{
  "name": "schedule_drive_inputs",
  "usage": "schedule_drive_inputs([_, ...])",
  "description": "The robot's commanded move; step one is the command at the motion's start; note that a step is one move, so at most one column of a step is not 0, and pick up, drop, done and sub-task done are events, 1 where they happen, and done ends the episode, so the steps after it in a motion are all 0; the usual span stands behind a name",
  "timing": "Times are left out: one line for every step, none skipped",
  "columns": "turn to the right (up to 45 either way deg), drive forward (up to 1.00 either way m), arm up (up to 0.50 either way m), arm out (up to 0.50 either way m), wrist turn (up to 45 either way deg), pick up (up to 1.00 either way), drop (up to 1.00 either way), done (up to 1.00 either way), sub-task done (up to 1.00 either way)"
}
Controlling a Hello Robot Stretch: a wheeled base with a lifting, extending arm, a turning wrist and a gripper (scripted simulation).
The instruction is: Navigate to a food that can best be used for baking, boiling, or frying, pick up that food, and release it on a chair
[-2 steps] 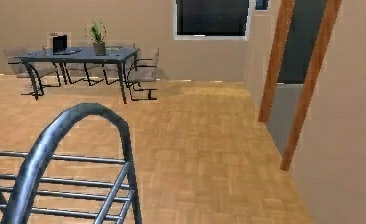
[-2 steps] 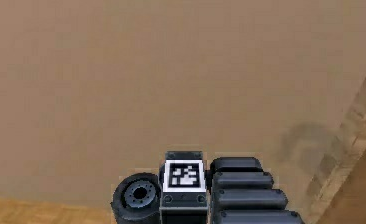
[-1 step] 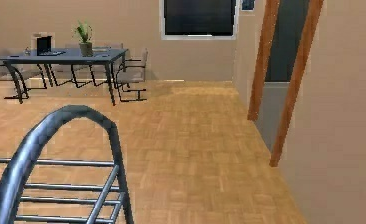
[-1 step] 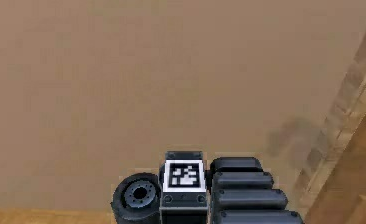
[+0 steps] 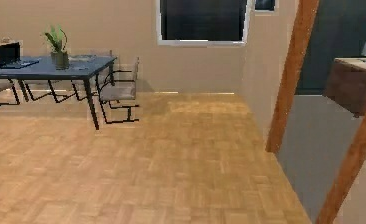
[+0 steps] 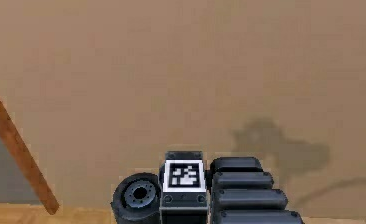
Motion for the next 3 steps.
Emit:
schedule_drive_inputs([-18.0,0.00,0.00,0.00,0.0,0.00,0.00,0.00,0.00])
schedule_drive_inputs([0.0,1.00,0.00,0.00,0.0,0.00,0.00,0.00,0.00])
schedule_drive_inputs([0.0,1.00,0.00,0.00,0.0,0.00,0.00,0.00,0.00])
